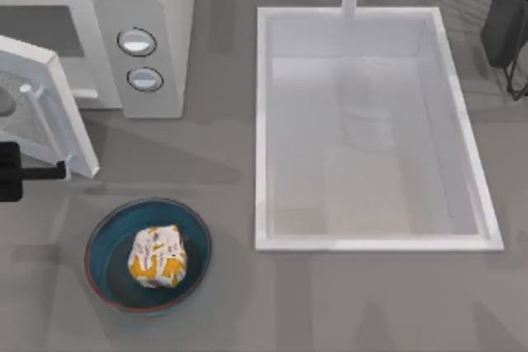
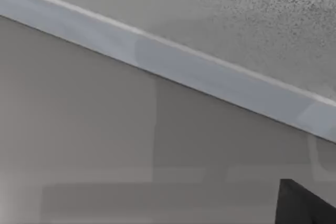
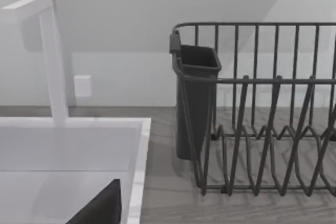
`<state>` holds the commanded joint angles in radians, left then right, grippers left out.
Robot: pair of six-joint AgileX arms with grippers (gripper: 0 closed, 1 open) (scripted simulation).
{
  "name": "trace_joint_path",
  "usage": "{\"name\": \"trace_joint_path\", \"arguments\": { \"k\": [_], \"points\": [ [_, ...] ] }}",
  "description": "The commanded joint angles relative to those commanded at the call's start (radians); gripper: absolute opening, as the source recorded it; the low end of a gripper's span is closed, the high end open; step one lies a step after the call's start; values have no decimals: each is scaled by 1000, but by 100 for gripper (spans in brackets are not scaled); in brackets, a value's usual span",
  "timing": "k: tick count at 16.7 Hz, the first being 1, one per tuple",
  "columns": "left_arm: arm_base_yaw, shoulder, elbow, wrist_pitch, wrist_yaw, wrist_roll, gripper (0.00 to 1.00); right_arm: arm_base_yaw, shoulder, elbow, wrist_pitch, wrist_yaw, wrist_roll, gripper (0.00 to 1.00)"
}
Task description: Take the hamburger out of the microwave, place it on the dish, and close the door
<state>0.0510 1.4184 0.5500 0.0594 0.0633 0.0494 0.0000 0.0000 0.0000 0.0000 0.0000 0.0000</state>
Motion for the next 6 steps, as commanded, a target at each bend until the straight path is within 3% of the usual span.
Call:
{"name": "trace_joint_path", "arguments": {
  "k": [6],
  "points": [
    [-15,150,98,71,-9,-8,0,0,0,0,0,0,0,100]
  ]
}}
